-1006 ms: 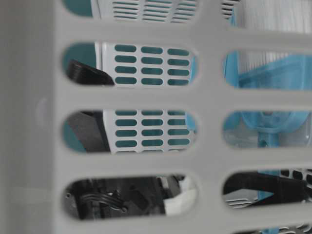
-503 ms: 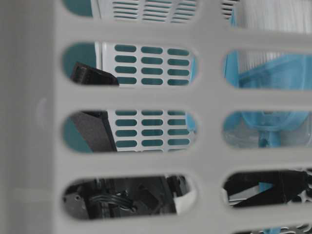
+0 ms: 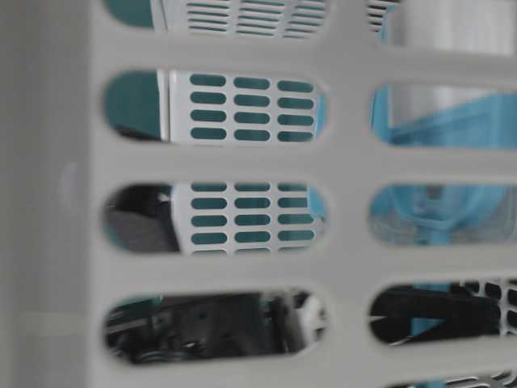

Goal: Pick up the hand brush from the shopping basket with the left arm.
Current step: 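Close the left gripper on the blue hand brush handle, then lift the hand brush upward out of the basket with the left gripper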

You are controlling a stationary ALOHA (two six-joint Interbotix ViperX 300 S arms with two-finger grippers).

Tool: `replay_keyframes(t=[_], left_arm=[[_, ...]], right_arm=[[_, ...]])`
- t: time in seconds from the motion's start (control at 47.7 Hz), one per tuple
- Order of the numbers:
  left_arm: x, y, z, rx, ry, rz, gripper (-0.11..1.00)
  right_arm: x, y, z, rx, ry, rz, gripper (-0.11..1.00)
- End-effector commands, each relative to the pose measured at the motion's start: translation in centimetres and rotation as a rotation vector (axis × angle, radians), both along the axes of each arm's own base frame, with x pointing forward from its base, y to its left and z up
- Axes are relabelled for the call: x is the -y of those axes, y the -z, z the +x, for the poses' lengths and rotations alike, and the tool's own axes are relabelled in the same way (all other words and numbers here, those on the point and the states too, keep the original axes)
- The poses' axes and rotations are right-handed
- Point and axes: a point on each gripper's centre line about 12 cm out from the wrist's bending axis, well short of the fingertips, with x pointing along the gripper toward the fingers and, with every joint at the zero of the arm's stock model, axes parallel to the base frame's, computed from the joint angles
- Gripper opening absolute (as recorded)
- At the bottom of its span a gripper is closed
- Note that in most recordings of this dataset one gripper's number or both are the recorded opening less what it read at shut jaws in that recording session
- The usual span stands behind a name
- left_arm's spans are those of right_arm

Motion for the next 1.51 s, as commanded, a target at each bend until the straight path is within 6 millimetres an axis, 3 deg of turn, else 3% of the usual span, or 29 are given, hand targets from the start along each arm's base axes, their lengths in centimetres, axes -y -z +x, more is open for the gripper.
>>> replay_keyframes(t=[0.0,0.356,0.755,0.881,1.488], left_arm=[[0.0,-2.1,-0.1,0.063,0.005,-0.006,0.27],[0.0,-7.1,-0.8,0.180,0.010,-0.022,0.27],[-0.5,-16.6,-2.1,0.167,-0.011,-0.017,0.27],[-0.7,-18.7,-2.5,0.146,-0.017,-0.012,0.27],[-0.8,-18.9,-2.4,0.143,-0.021,-0.012,0.27]], right_arm=[[0.0,-0.2,0.1,0.005,0.001,0.008,0.00],[0.0,-0.1,0.1,0.001,0.000,0.009,0.00],[0.0,-0.2,0.1,0.005,0.000,0.009,0.00],[0.0,-0.1,0.1,0.005,0.001,0.009,0.00],[0.0,-0.1,0.1,0.008,0.001,0.009,0.00]])
